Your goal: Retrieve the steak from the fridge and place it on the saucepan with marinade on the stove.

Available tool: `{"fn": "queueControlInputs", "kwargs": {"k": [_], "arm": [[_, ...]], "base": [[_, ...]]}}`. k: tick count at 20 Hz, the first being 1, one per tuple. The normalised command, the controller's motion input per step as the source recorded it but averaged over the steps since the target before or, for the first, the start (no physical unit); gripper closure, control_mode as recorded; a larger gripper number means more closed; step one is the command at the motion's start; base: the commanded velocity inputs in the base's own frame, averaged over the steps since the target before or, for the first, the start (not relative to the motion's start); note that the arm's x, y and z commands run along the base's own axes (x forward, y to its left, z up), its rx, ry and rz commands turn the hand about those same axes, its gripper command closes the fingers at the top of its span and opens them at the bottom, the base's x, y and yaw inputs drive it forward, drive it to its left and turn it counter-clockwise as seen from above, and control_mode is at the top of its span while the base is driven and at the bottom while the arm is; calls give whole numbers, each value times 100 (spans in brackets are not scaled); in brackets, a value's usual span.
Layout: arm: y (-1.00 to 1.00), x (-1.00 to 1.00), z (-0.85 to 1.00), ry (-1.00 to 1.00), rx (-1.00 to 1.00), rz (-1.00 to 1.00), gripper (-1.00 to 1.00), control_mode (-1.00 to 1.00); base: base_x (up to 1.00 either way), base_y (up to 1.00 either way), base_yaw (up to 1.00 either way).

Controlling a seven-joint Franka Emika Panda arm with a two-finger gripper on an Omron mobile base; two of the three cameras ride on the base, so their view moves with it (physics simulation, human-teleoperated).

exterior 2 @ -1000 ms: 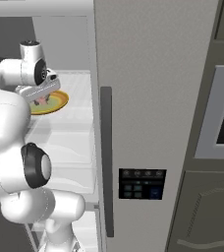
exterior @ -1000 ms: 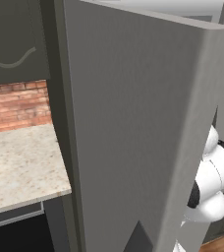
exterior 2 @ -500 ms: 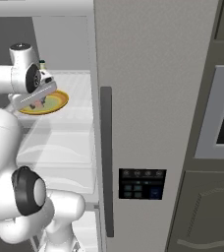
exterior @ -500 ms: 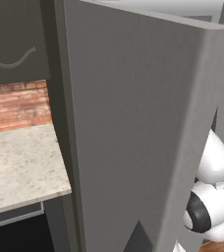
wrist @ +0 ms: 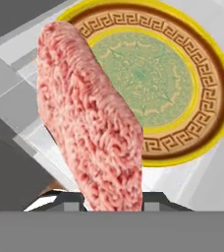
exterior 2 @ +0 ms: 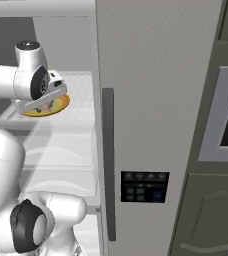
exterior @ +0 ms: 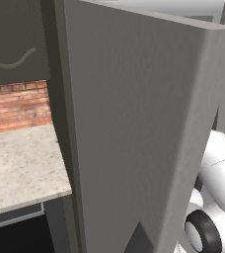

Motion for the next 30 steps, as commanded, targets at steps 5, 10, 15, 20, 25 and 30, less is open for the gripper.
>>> {"fn": "queueControlInputs", "kwargs": {"k": [5, 10, 15, 20, 25, 30], "arm": [[-56, -88, 6, 0, 3, -16, 100, -100], [-38, -100, -34, 0, 0, -16, 100, -100], [-32, -84, -25, -16, 0, -13, 100, -100], [-11, -31, 0, -32, 0, -9, 100, -100], [0, -1, 0, -17, 0, -4, 100, -100], [0, -5, 0, 0, 0, 0, 100, 100]], "base": [[0, 0, 0], [0, 0, 0], [0, 0, 0], [0, 0, 0], [0, 0, 0], [-35, -13, -11]]}}
